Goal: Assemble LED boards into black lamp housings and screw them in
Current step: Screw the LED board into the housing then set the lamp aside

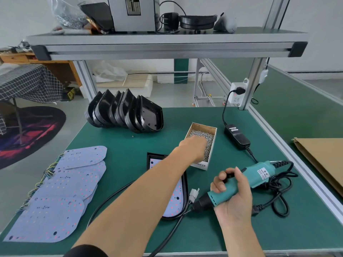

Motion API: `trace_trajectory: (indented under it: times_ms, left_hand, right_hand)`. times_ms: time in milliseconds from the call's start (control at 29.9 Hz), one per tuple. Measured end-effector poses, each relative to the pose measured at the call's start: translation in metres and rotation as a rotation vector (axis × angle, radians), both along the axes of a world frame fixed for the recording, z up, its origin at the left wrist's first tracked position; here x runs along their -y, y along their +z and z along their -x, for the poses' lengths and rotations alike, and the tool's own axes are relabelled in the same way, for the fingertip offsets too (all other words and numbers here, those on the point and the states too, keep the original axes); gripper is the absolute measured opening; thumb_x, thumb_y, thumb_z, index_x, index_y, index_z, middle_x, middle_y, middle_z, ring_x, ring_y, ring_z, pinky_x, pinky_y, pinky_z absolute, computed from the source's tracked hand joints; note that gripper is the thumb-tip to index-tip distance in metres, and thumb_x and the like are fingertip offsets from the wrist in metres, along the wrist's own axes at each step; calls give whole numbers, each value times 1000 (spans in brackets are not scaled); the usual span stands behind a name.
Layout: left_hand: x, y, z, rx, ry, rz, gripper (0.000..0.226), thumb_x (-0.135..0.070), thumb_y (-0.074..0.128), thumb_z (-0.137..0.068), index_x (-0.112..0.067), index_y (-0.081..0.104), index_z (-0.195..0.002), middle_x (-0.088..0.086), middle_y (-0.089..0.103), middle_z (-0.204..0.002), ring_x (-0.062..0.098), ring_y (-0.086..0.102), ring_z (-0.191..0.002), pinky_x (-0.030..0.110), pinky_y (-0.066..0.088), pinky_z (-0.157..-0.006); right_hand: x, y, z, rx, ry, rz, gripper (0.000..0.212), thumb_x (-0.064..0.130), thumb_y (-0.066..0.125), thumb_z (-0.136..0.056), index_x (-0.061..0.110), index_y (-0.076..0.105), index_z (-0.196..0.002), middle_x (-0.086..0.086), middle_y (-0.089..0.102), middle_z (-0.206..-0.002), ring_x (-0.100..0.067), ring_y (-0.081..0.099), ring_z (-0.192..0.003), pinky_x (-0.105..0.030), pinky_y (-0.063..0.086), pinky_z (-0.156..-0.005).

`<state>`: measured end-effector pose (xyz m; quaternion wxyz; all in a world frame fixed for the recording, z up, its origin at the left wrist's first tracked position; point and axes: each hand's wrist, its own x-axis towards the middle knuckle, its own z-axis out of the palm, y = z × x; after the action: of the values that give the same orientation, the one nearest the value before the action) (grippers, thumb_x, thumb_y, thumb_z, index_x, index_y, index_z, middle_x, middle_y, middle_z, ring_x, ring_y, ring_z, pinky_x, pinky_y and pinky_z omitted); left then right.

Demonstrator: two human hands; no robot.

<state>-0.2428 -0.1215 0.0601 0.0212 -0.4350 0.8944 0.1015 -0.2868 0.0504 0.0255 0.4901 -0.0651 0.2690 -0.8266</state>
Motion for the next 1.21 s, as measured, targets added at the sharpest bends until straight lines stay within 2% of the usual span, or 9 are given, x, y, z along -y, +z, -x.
trace_trajectory:
  times_ms: [201, 335, 536, 636, 770, 971, 1038, 1105, 1206]
  left_hand:
    - [1, 1, -4, -23, -16, -39, 19, -1, 55, -88, -11, 67, -100, 9, 65, -103, 33, 62, -91, 37, 48, -68]
    - [0, 1, -8, -81, -11, -35, 16, -7, 58, -89, -12, 65, -102, 10, 66, -107, 34, 63, -95, 41, 56, -77]
    - [-4, 0, -12, -201, 36, -47, 19, -7, 57, -87, -13, 66, -102, 11, 67, -110, 35, 62, -99, 39, 55, -79]
    - [-5, 2, -14, -313, 68, -93, 17, -5, 58, -85, -17, 67, -92, 7, 70, -108, 31, 64, -101, 39, 57, -83]
    - [-6, 4, -19, -403, 99, -135, 24, -1, 58, -82, -23, 63, -76, 6, 71, -100, 28, 66, -97, 38, 59, -81]
    - [-7, 3, -23, -500, 133, -187, 27, 2, 58, -85, -16, 77, -94, 1, 71, -97, 23, 69, -94, 35, 60, -79]
    - [-9, 4, -26, -546, 139, -210, 29, 2, 58, -87, -15, 80, -98, -3, 69, -88, 20, 68, -86, 28, 58, -73]
    - [-11, 6, -30, -616, 153, -230, 28, 0, 60, -89, -15, 81, -98, -9, 66, -78, 13, 66, -75, 16, 50, -63]
    - [-19, 12, -42, -767, 191, -242, 11, -12, 70, -91, -16, 80, -91, -10, 70, -75, -6, 62, -63, 3, 40, -54]
  right_hand:
    - [1, 1, -1, -8, 2, -1, 24, 25, 59, -92, 17, 66, -71, -4, 57, -69, -11, 42, -46, -21, 40, -46]
    - [1, 1, -1, 0, 3, -16, 31, 24, 56, -98, 17, 67, -70, -4, 57, -68, -11, 42, -46, -21, 40, -46]
    - [0, 0, -1, -6, -1, -30, 32, 24, 54, -101, 16, 65, -72, -3, 56, -69, -11, 42, -46, -21, 39, -47]
    - [1, -1, -1, -17, -4, -31, 32, 24, 55, -101, 17, 66, -72, -4, 57, -69, -11, 42, -47, -21, 39, -47]
    - [1, -2, -1, -41, -5, -31, 29, 24, 56, -100, 17, 65, -74, -3, 57, -70, -11, 43, -47, -21, 40, -47]
    - [2, -4, -1, -61, -10, -27, 32, 24, 55, -102, 18, 67, -72, -3, 58, -70, -11, 43, -47, -21, 40, -48]
    - [2, -4, -1, -63, -13, -28, 32, 24, 55, -102, 18, 67, -72, -3, 58, -70, -11, 43, -47, -21, 40, -48]
    - [2, -3, -1, -63, -17, -29, 31, 24, 56, -101, 18, 67, -72, -3, 58, -69, -11, 43, -47, -21, 40, -48]
    - [0, -1, 0, -63, -28, -25, 30, 25, 57, -100, 19, 66, -72, -1, 57, -69, -10, 42, -48, -21, 39, -48]
